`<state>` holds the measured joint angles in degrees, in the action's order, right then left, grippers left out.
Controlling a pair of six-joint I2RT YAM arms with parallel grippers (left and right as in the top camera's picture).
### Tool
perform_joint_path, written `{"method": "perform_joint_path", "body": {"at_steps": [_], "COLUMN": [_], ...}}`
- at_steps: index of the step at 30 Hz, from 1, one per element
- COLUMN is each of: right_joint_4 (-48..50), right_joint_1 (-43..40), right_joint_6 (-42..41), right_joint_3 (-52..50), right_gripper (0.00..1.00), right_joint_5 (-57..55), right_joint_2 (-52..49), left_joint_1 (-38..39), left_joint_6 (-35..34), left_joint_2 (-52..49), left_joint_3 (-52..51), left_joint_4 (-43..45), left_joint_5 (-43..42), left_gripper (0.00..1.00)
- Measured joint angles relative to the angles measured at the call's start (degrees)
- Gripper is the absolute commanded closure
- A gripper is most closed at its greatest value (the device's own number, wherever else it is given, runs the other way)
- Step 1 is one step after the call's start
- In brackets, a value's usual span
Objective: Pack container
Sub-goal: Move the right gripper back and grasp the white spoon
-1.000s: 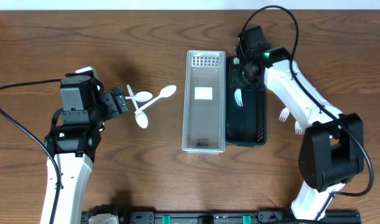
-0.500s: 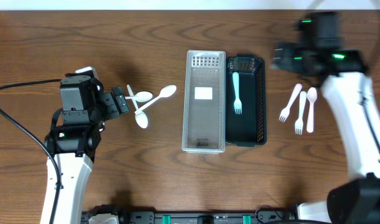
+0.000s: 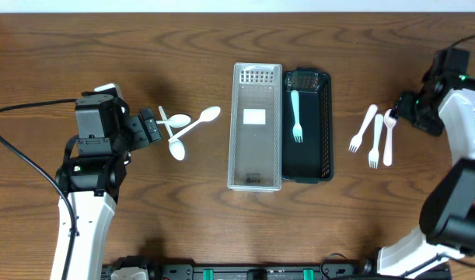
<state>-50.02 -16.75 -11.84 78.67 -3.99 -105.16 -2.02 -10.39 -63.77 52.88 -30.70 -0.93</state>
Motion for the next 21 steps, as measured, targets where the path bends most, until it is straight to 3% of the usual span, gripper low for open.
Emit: {"method": "perform_joint_path", "body": {"at_steps": [7,21], "right_joint_4": [2.4,4.26], "right_joint_1": [-0.28,-0.31], "right_joint_6": [2.01,3.34], "right_joint_3": [-1.31,-2.16], "right_gripper": [0.42,0.65], "right_joint_5": [2.34,3.37], "right_joint_2": [-6.69,-10.34], "left_joint_1": [0.0,0.0], "left_joint_6": [0.0,0.0], "left_joint_2": [0.0,0.0], "left_joint_3": [0.0,0.0], "left_joint_4": [0.0,0.0], "left_joint_5": [0.0,0.0], "left_gripper": [0.02,0.02]}}
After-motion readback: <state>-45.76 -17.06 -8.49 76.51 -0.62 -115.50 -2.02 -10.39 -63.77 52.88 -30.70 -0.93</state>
